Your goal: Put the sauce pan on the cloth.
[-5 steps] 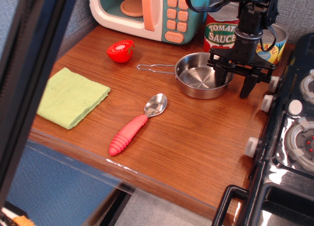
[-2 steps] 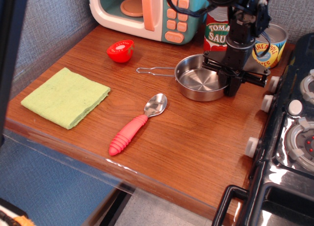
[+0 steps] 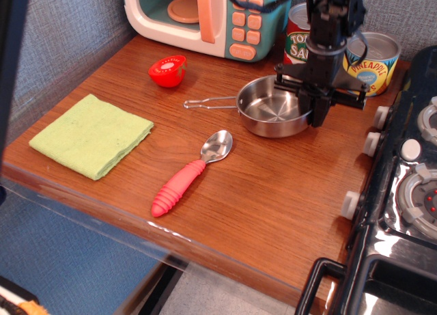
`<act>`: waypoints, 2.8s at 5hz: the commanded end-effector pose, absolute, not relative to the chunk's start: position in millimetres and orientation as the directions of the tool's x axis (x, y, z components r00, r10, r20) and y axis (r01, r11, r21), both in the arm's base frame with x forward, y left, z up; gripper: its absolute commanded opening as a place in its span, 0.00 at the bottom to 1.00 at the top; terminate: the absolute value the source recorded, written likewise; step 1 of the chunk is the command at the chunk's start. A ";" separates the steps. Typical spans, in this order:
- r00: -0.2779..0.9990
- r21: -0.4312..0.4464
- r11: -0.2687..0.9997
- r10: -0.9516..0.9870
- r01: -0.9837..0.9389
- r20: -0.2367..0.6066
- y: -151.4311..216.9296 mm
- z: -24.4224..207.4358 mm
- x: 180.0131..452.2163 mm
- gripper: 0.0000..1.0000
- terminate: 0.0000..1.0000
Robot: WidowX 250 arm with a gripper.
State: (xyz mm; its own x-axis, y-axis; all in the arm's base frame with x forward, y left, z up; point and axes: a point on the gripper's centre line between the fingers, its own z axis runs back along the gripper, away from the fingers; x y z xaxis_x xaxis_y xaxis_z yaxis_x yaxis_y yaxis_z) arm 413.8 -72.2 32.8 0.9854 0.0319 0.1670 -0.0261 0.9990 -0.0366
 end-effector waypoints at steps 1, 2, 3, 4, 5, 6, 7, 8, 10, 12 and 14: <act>0.944 -0.042 0.990 -0.115 0.135 0.308 -51.3 139.4 385.5 0.00 0.00; 0.969 -0.022 0.992 -0.117 0.125 0.217 -23.2 138.3 346.6 0.00 0.00; 0.990 0.004 0.999 -0.037 0.037 0.133 16.8 132.1 304.3 0.00 0.00; 0.994 0.020 1.000 0.001 -0.003 0.110 57.3 128.9 279.7 0.00 0.00; 0.986 0.027 0.997 -0.072 0.068 0.151 79.5 121.3 279.8 0.00 0.00; 0.970 0.040 0.988 -0.156 0.152 0.187 96.4 107.6 286.2 0.00 0.00; 0.972 0.042 0.988 -0.156 0.151 0.175 106.7 87.4 283.8 0.00 0.00; 0.983 0.058 0.992 -0.121 0.113 0.139 115.9 77.4 274.9 0.00 0.00; 0.993 0.099 0.990 -0.108 0.103 0.044 118.9 67.2 269.8 0.00 0.00; 1.000 0.155 0.987 -0.031 0.031 -0.002 134.1 56.9 279.6 0.00 0.00; 0.998 0.150 0.987 0.054 -0.058 0.034 137.4 52.8 286.4 0.00 0.00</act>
State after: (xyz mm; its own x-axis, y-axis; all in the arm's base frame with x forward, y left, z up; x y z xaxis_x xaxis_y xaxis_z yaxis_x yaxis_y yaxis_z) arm 278.3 133.1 37.3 0.9986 0.0517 -0.0063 -0.0504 0.9899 0.1328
